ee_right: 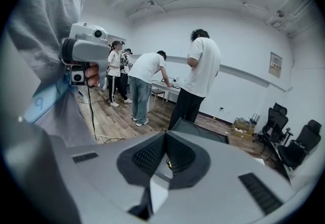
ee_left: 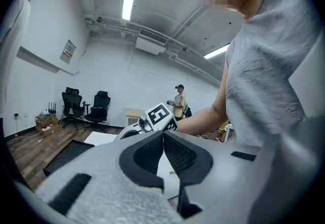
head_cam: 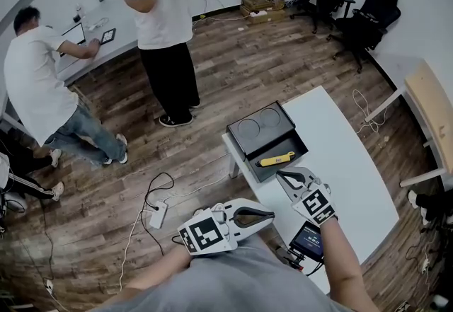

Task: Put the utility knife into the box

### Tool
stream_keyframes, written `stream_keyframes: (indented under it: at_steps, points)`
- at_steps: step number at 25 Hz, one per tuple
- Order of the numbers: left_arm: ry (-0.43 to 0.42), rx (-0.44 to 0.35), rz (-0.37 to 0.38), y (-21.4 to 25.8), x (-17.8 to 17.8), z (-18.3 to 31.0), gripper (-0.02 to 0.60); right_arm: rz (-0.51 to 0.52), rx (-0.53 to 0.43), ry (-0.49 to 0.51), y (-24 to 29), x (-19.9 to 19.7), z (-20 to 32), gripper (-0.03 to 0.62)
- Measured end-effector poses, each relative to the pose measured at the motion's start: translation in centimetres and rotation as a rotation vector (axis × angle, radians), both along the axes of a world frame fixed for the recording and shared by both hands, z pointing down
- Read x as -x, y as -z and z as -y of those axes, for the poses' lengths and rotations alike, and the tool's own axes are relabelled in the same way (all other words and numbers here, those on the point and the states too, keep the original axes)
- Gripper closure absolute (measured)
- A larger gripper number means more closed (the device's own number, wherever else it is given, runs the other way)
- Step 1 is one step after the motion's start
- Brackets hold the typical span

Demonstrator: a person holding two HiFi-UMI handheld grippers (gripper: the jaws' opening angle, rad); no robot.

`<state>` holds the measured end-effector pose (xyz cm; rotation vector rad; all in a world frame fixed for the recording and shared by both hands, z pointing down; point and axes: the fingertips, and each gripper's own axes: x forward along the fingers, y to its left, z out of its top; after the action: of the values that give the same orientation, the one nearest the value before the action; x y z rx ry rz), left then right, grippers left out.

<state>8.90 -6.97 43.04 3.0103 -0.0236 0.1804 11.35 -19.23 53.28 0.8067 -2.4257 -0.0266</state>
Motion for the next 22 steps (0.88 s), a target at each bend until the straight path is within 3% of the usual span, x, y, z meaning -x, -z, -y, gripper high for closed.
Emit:
stream_keyframes:
  at_steps: [13, 22]
  points:
    - [-0.003, -0.007, 0.006, -0.1, 0.5, -0.1, 0.563, 0.054, -0.049, -0.018, 2.2, 1.3, -1.7, 0.565]
    - [-0.001, -0.008, 0.006, -0.1, 0.8, 0.0, 0.563, 0.032, -0.09, -0.01, 3.8, 1.8, -2.3, 0.565]
